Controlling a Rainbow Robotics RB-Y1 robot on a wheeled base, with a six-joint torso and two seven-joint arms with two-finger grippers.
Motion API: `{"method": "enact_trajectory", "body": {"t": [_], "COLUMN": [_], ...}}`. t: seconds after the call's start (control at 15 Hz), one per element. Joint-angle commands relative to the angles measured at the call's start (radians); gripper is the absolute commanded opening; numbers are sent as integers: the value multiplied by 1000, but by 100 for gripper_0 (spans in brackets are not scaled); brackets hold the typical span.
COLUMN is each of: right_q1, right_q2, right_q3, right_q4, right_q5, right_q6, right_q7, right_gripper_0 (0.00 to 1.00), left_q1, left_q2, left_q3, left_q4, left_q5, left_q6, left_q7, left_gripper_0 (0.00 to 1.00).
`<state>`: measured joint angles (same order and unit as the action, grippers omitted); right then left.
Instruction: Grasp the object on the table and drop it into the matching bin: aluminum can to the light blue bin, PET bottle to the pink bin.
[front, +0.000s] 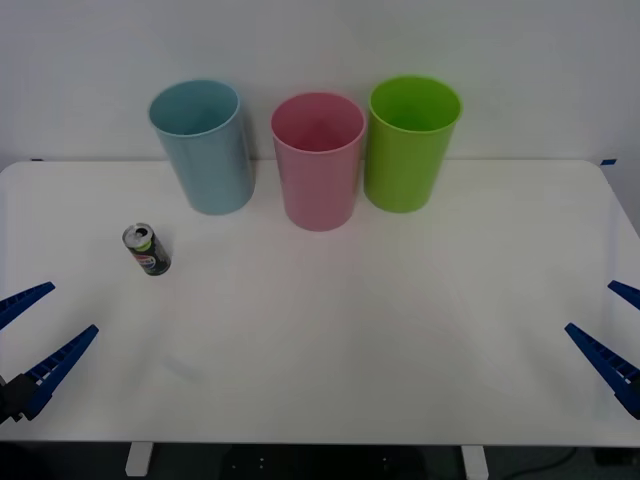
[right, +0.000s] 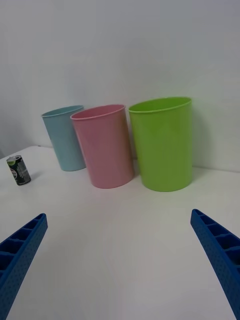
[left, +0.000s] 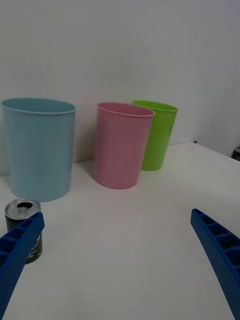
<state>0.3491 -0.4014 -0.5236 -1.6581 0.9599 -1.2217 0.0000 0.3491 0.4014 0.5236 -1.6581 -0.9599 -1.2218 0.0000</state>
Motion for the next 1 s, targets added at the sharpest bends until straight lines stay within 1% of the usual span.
{"method": "enact_trajectory", "body": {"t": [0.07, 0.13, 0.2, 0.33, 0.6, 0.87, 1.0], "right_q1": [0, 0, 0, 0, 0, 0, 0], "right_q2": [0, 0, 0, 0, 0, 0, 0], "right_q3": [0, 0, 0, 0, 0, 0, 0], "right_q4": [0, 0, 0, 0, 0, 0, 0], "right_q5": [0, 0, 0, 0, 0, 0, 0], "right_q6": [0, 0, 0, 0, 0, 0, 0], "right_q7": [0, 0, 0, 0, 0, 0, 0], "right_gripper_0": [100, 100, 100, 100, 100, 100, 100], "left_q1": [0, 16, 19, 31, 45, 61, 57], "left_q2": [0, -24, -33, -32, -32, -32, -33], "left_q3": [0, -2, 4, -7, -7, -31, -37], "left_q4": [0, 12, 11, 0, 1, 0, 1], "left_q5": [0, 1, 3, 29, 29, 23, -16], "left_q6": [0, -1, -1, 2, 44, 168, 219], "left_q7": [0, 0, -2, -2, -6, -14, -17], "left_gripper_0": [100, 100, 100, 100, 100, 100, 100]}}
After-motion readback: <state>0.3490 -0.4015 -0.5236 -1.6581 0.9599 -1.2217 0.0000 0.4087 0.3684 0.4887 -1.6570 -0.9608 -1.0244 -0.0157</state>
